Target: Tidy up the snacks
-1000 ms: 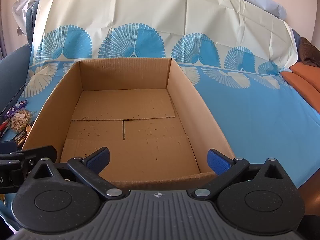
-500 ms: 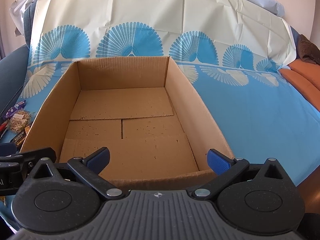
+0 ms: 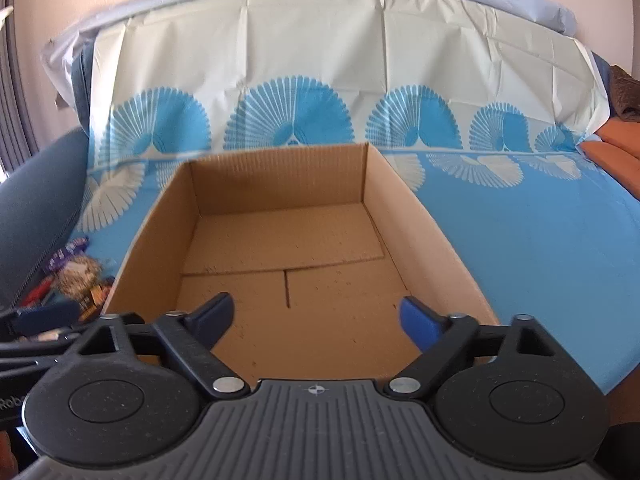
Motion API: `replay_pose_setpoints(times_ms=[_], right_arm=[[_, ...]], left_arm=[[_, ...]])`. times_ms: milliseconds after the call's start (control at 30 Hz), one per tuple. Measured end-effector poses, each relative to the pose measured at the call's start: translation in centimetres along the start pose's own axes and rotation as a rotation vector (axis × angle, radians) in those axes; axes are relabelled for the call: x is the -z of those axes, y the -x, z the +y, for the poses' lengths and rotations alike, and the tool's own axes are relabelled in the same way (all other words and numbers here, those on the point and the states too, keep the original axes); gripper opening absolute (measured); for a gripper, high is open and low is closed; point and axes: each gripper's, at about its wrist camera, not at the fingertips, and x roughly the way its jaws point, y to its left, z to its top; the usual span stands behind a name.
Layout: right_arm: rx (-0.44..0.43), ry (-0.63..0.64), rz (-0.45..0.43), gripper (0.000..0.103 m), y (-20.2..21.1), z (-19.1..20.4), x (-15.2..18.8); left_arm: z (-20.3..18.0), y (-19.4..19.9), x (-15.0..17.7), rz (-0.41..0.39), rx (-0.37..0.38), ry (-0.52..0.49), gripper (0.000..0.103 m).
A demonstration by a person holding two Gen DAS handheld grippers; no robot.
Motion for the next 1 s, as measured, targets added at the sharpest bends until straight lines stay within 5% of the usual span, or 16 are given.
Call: replay_pose_setpoints(times_ms=[133,267,400,533,733,1000], right_arm=[[-0.038,-0.011,-0.074,0.074,0.8,1.4,0.0],[-0.072,0.030,-0.135,0.074,1.5,3.7,-0.2],[-0.125,0.054,-0.124,0.074,1.6,5.9,-0.4],[-0.186,0.064,-0.113,0.071,1.6,8.0,-0.6],[-0.219,0.109,-0.109,0.031,1.1,10.8,-0.3],[-0.334,0.214,-0.105,0.025,1.4,14.8,0.8]], left_arm=[[1.7,1.4,0.1,-0.002,0.013,0.039,0.036],[3.4,3.0,0.8,-0.017,0.016,0.054,0.024],[5.1,4.6,2.8,-0.050,0.004,0.016,0.023],[7.3,5.9,3.0,-0.046,-0.008,0.120,0.022],[9.5,7.9,3.1,-0.096,-0.013,0.219,0.022],[14.8,8.4,5.5,-0.091,-0.116,0.483,0.022]])
